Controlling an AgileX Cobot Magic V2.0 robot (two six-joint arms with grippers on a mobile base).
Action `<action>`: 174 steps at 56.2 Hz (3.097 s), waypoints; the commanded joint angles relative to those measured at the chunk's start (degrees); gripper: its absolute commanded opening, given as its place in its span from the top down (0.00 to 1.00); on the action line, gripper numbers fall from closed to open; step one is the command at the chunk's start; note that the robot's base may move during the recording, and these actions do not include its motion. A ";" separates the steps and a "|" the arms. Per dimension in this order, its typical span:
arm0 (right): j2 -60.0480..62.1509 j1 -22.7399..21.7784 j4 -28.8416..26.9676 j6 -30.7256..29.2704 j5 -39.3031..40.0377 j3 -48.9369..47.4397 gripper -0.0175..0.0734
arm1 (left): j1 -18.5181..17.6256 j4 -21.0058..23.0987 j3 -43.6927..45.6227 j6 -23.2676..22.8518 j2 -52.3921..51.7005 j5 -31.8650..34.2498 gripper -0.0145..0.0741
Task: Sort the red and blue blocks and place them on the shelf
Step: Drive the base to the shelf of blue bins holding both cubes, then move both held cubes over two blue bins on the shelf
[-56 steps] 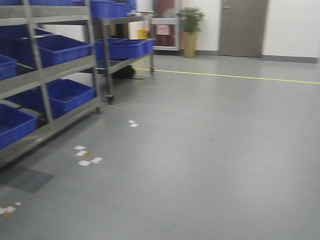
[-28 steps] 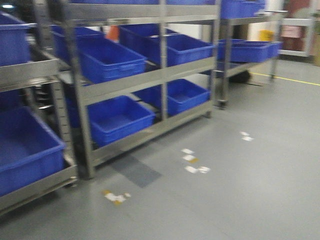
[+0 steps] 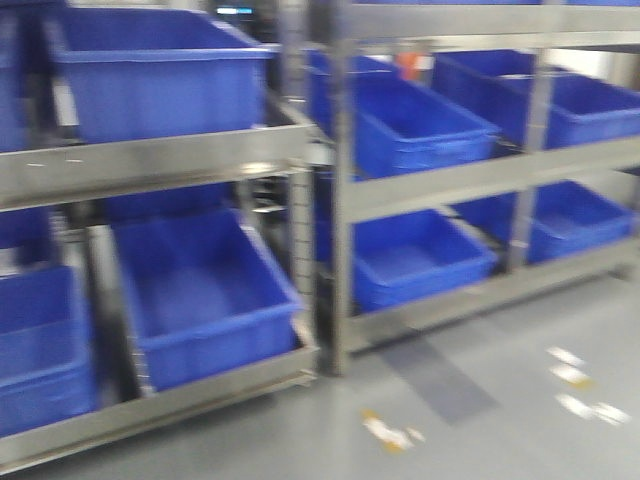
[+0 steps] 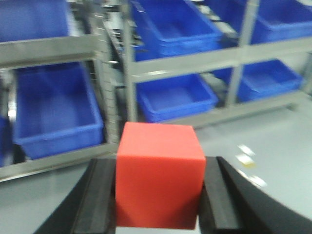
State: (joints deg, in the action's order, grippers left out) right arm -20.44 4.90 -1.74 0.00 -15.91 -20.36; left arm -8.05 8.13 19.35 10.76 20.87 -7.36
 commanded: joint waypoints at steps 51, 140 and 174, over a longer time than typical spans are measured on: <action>-0.35 -0.45 0.61 -0.38 5.43 -1.64 0.48 | 0.12 -0.04 1.54 -0.02 0.28 5.01 0.50; -0.35 -0.45 0.61 -0.38 5.43 -1.64 0.48 | 0.12 -0.04 1.54 -0.02 0.28 5.01 0.50; -0.35 -0.45 0.56 -0.38 6.73 -1.64 0.48 | 0.12 -0.04 1.54 -0.02 0.28 5.05 0.50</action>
State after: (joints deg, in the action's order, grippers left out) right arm -20.44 4.90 -1.74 0.00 -15.03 -20.36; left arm -8.05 8.13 19.35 10.76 20.87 -7.47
